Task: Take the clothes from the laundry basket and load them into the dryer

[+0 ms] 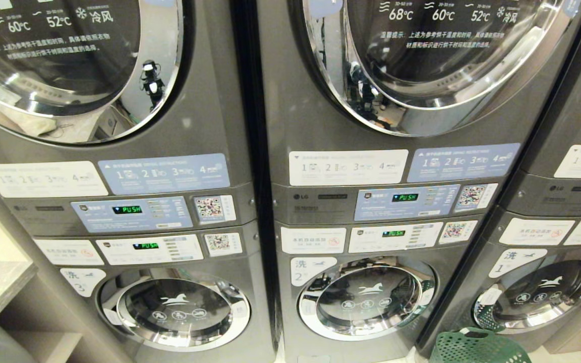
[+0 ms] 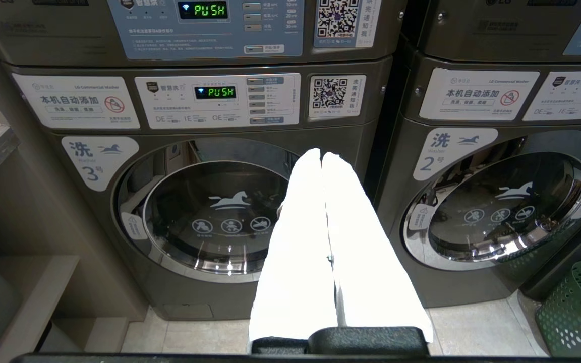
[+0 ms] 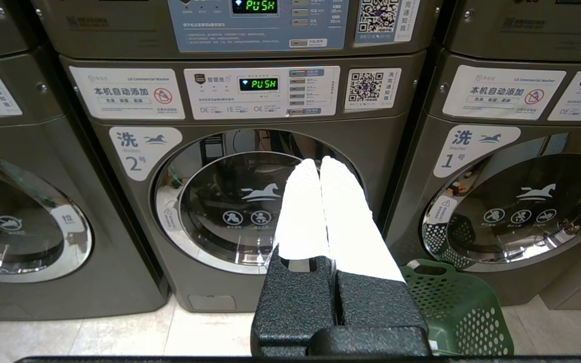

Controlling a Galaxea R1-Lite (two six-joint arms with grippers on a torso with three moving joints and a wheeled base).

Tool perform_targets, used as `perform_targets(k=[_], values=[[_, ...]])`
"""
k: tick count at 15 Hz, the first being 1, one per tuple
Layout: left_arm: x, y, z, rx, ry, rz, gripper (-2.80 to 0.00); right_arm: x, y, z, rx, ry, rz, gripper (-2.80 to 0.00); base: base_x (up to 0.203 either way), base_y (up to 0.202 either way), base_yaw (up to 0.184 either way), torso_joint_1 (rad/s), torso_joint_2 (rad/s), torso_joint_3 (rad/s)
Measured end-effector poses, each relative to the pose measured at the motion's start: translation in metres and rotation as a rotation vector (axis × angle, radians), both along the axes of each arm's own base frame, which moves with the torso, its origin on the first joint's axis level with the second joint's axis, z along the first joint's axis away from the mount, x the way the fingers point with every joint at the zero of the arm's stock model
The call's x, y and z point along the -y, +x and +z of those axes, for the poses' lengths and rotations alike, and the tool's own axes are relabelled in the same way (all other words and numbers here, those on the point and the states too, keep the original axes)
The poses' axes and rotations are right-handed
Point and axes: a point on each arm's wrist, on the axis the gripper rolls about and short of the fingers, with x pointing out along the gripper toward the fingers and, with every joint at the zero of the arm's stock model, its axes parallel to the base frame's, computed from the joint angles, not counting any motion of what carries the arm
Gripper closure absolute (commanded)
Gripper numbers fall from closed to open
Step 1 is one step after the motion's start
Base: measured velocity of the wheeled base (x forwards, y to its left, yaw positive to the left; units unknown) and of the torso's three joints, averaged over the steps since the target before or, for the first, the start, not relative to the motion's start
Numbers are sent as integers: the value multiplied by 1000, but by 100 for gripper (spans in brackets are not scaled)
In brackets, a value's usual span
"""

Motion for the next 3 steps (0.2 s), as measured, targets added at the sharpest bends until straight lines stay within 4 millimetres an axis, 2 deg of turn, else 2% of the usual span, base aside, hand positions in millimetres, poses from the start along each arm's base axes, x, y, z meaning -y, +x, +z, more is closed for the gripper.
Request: perform_targets(k=[3], values=[[0, 0, 0, 0, 0, 0, 0, 0, 0, 0, -1, -12, 1, 0, 0, 0, 0, 0, 0, 0]])
